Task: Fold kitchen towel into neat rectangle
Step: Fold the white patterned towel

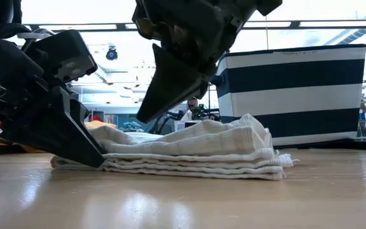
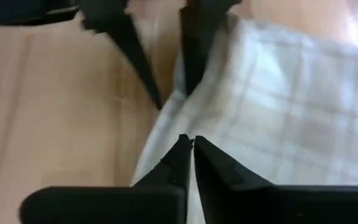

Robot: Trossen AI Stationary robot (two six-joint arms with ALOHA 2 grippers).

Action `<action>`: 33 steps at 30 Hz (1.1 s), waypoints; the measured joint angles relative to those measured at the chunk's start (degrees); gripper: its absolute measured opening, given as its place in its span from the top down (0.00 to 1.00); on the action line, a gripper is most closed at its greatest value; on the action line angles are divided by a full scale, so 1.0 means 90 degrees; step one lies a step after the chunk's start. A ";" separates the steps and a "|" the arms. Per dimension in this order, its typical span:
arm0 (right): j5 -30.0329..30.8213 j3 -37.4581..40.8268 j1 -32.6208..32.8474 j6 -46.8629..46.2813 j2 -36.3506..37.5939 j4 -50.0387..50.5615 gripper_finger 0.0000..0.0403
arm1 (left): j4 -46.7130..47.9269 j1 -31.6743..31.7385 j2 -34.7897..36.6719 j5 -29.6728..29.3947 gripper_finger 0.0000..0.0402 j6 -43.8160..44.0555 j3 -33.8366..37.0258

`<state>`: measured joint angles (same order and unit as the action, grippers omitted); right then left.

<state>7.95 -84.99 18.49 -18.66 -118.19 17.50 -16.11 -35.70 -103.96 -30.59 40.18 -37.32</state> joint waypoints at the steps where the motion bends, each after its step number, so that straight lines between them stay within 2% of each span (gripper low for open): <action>1: 0.0024 0.0021 0.0023 -0.0062 0.0000 0.0009 0.92 | -0.0063 -0.0002 -0.0004 0.0030 0.72 -0.0004 0.0000; 7: 0.0174 0.0093 0.0111 -0.0214 -0.0171 0.0077 0.77 | -0.0160 -0.0002 -0.0010 0.0152 0.72 -0.0052 0.0002; 10: 0.0775 0.0122 0.0138 -0.0411 -0.0202 0.0426 0.72 | -0.0138 -0.0002 -0.0010 0.0175 0.72 -0.0110 0.0000; 13: 0.1383 0.0151 0.0126 -0.0456 -0.0218 0.0612 0.71 | -0.0098 -0.0015 0.0012 0.0293 0.72 -0.0429 -0.0002; 20: 0.1454 0.0153 0.0008 -0.0074 -0.0219 0.0573 0.72 | -0.0108 -0.0198 0.0428 0.0076 0.69 -0.1828 0.0044; 22: 0.1452 0.0153 -0.0013 -0.0024 -0.0213 0.0613 0.73 | -0.0486 -0.0172 0.0515 0.0264 0.66 -0.1889 0.0070; 26: 0.1448 0.0153 -0.0015 -0.0021 -0.0190 0.0668 0.74 | -0.1917 -0.0160 0.0430 0.0836 0.61 -0.1908 0.0424; 29: 0.1449 0.0152 0.0003 -0.0023 -0.0180 0.0644 0.75 | -0.3017 -0.0165 0.0183 0.0841 0.59 -0.2004 0.0581; 33: 0.1445 0.0151 0.0016 -0.0021 -0.0177 0.0578 0.74 | -0.3606 -0.0087 -0.0470 0.0684 0.60 -0.2544 0.0512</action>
<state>20.95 -83.64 18.63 -18.85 -119.79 22.71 -48.56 -36.49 -108.20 -24.43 17.29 -32.72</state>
